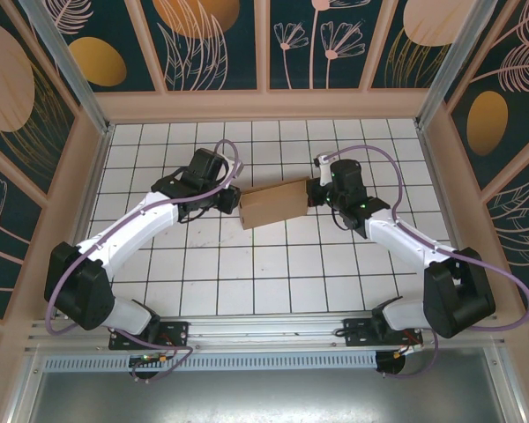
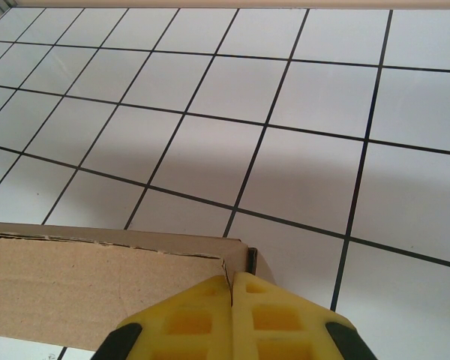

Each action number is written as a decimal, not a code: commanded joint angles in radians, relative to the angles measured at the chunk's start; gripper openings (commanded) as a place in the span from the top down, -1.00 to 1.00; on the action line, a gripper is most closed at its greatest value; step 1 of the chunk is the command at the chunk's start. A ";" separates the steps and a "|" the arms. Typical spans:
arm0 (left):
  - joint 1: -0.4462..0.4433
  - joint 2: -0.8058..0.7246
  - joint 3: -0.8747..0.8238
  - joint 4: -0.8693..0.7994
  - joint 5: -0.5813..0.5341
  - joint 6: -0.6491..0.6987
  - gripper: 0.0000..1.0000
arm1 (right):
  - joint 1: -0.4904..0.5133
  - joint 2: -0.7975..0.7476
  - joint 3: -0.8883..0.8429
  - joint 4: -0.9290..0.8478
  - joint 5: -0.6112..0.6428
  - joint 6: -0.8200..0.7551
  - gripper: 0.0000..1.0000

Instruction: Fold the paper box

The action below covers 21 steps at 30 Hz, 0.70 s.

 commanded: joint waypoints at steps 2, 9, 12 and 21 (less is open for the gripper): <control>-0.002 0.004 0.008 -0.024 0.004 0.003 0.96 | 0.013 0.024 0.010 -0.081 -0.005 0.018 1.00; -0.002 0.036 0.029 -0.006 0.023 -0.075 1.00 | 0.019 0.020 0.009 -0.086 -0.005 0.019 1.00; -0.001 0.062 0.058 0.000 0.041 -0.137 1.00 | 0.024 0.020 0.008 -0.083 -0.004 0.021 1.00; 0.001 0.128 0.166 -0.011 0.144 -0.302 1.00 | 0.034 0.033 0.013 -0.075 0.007 0.016 1.00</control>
